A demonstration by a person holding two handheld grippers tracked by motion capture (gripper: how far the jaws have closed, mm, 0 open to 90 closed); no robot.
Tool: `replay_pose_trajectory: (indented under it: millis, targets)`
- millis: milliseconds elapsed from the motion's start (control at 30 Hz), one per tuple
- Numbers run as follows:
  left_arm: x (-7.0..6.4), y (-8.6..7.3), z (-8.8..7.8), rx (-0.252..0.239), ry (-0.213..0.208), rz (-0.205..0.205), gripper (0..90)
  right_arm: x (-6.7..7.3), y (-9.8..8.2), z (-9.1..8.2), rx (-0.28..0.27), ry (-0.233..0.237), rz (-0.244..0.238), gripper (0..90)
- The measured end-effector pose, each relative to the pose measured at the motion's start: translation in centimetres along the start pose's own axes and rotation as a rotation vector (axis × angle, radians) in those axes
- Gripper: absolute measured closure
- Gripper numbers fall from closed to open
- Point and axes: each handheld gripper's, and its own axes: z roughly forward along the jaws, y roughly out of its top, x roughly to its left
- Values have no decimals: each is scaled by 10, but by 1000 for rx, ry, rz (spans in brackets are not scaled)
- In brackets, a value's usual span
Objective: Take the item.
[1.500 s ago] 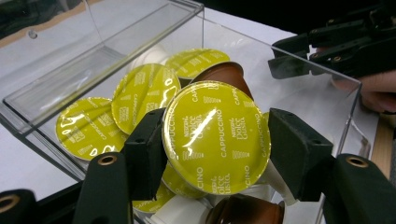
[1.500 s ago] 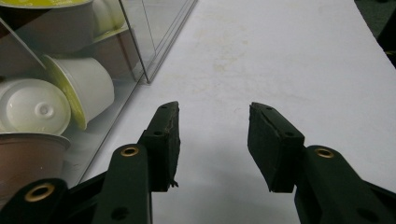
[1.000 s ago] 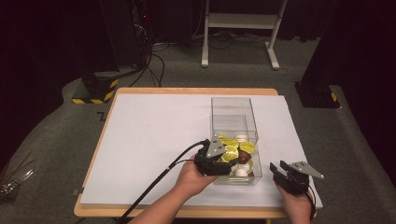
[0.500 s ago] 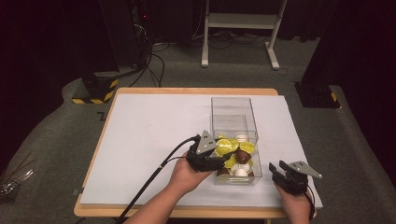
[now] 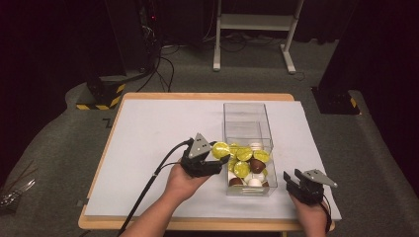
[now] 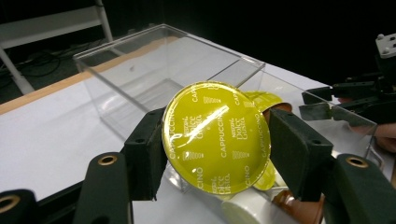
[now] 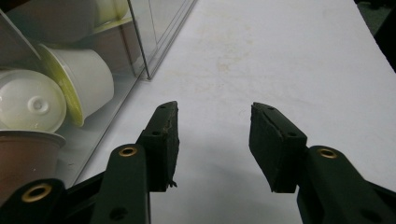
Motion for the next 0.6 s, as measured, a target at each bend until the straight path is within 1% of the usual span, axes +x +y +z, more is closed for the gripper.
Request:
replay_pose_trajectory:
  millis: [33, 100, 133, 200, 233, 267, 300, 333, 367, 400, 467, 500, 533, 600]
  targets:
    - [3, 0, -2, -3, 5, -1, 402, 0, 0, 0, 6, 4, 0, 540]
    - [7, 0, -6, -18, 16, -18, 402, 1, 1, 1, 10, -2, -9, 541]
    - [10, 0, -8, -16, 20, -14, 402, 2, 1, 2, 12, 0, -15, 541]
    - [14, -1, -11, -27, 32, -28, 402, 4, 2, 2, 15, 1, -13, 540]
    - [17, -1, -14, -23, 37, -20, 402, 4, 2, 2, 15, 1, -24, 540]
    - [18, -1, -15, -39, 55, -43, 402, 5, 2, 3, 15, 1, -25, 540]
    - [20, -1, -17, -47, 57, -52, 402, 5, 2, 3, 16, 1, -24, 539]
    - [21, -2, -18, -75, 50, -69, 402, 5, 2, 4, 17, 3, -27, 539]
    - [23, -2, -20, -81, 52, -78, 402, 6, 3, 4, 20, 2, -28, 539]
    - [25, -2, -22, -79, 57, -74, 402, 6, 2, 4, 22, 3, -29, 539]
    - [28, -2, -24, -108, 68, -105, 402, 6, 2, 4, 24, 3, -28, 539]
    - [30, -2, -25, -111, 72, -108, 402, 6, 2, 4, 23, 4, -32, 539]
    - [39, -3, -32, -44, 86, -34, 402, 6, 2, 3, 24, 3, -29, 539]
    - [44, -3, -36, -45, 100, -36, 402, 5, 1, 3, 20, 3, -31, 539]
